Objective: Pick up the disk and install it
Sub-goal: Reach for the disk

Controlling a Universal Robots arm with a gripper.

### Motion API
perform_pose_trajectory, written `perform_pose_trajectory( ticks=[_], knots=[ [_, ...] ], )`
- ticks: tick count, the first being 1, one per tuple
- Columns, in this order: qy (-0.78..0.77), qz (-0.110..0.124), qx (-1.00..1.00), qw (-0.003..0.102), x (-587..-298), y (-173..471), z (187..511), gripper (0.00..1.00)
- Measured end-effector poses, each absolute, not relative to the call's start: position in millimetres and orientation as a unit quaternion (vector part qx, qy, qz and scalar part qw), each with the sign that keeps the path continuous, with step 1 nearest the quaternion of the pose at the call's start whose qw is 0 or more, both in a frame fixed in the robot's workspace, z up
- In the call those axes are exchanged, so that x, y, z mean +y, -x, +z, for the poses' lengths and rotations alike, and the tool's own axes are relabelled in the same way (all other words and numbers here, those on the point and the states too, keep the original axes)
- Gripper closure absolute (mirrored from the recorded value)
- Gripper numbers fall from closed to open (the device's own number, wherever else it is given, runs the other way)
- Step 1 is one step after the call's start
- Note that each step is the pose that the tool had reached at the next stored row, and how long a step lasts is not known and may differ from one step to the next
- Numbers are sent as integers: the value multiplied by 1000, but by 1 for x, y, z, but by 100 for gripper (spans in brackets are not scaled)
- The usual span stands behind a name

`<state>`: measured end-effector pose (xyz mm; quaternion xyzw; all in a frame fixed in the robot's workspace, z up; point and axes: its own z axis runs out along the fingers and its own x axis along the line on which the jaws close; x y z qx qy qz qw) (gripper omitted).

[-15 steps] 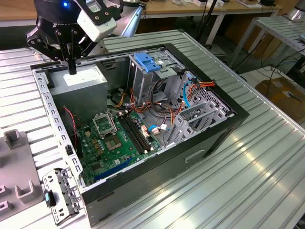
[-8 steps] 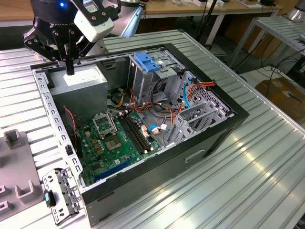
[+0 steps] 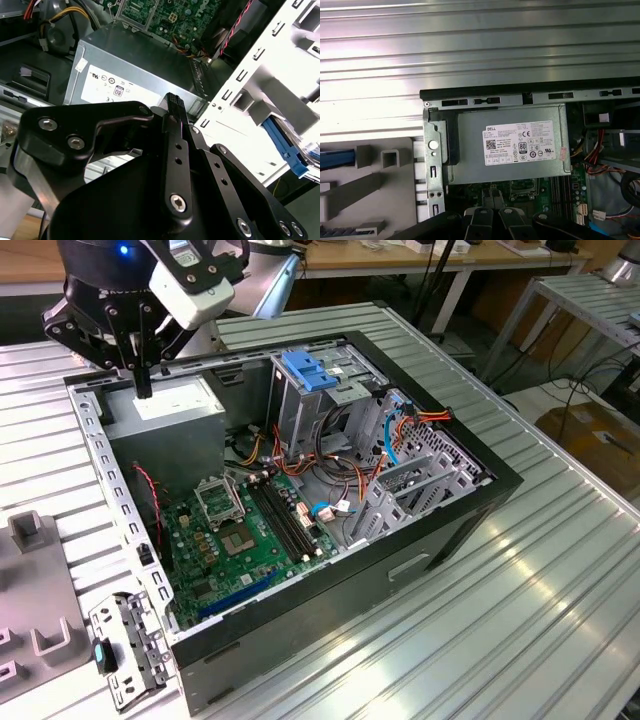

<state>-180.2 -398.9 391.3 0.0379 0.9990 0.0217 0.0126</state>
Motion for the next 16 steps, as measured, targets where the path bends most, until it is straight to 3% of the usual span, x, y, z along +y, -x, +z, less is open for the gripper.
perform_pose_trajectory(
  ticks=[16],
  knots=[
    [-38,22,999,13,-399,190,391,89]
  ],
)
